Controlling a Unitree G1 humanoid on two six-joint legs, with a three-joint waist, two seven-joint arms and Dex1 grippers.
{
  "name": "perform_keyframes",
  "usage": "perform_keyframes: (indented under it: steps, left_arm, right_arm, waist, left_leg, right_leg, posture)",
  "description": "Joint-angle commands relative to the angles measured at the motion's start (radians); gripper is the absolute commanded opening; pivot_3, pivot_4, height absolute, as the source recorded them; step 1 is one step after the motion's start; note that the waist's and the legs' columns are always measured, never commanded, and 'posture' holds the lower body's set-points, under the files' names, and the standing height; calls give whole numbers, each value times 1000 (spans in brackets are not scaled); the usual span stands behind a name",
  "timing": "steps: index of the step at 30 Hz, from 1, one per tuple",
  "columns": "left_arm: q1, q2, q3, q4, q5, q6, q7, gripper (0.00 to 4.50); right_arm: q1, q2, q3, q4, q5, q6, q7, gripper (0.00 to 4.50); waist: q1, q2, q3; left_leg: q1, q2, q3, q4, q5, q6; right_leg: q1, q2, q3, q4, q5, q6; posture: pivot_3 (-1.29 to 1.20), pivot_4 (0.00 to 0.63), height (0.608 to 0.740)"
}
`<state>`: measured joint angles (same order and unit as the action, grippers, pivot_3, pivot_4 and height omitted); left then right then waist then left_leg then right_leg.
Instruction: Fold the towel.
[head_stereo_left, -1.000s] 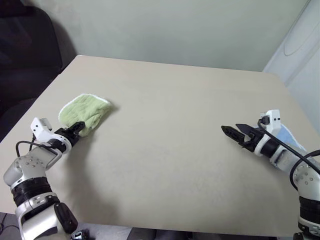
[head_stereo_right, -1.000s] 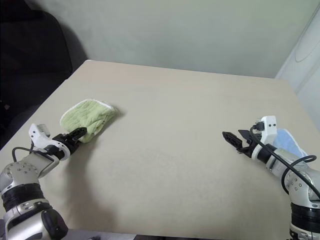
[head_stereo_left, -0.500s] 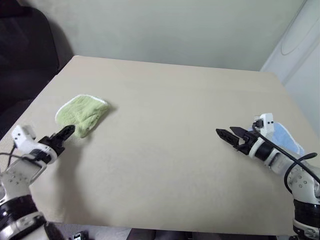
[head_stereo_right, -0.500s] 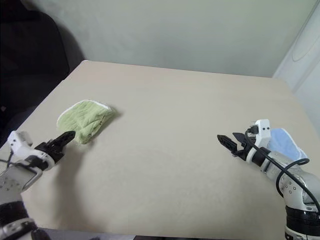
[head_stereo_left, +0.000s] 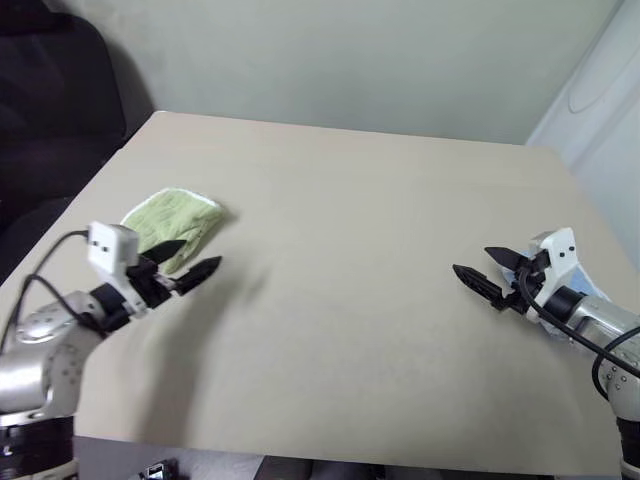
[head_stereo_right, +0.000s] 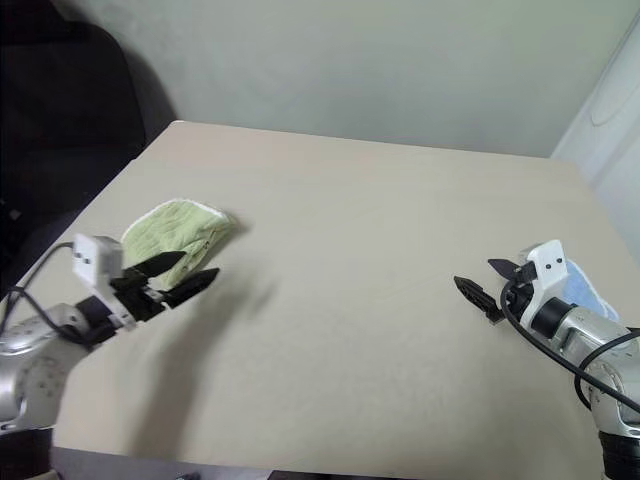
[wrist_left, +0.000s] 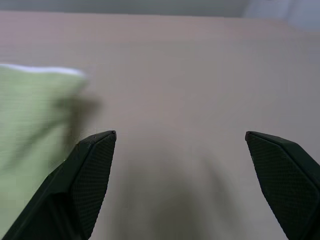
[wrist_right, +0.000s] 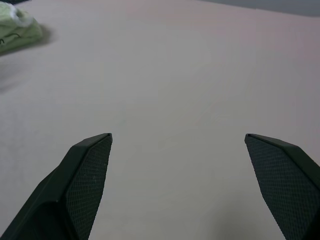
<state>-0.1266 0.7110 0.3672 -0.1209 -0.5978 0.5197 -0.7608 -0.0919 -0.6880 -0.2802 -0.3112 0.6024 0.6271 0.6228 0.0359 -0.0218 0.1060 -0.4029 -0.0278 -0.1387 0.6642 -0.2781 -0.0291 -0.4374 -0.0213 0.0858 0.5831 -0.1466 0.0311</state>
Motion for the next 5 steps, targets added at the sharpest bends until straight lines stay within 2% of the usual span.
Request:
perform_keyframes:
  steps: [1, 5]
  left_arm:
    - [-18, -22, -72, -52, 66, -75, 7, 4490]
    - [-5, -58, -111, -56, 77, -85, 6, 4490]
  right_arm:
    - [-19, -9, 5, -22, -9, -29, 24, 4500]
    - [-7, 4, 12, -34, -15, -33, 19, 4500]
  waist:
    - [-5, 0, 0]
    - [-8, 0, 0]
  left_leg:
    - [1, 1, 0, 0, 1, 1]
    - [3, 4, 2, 0, 1, 1]
  right_leg:
    - [0, 1, 0, 0, 0, 0]
    - [1, 2, -1, 1, 0, 0]
  posture:
    - [0, 150, 740]
    - [0, 150, 740]
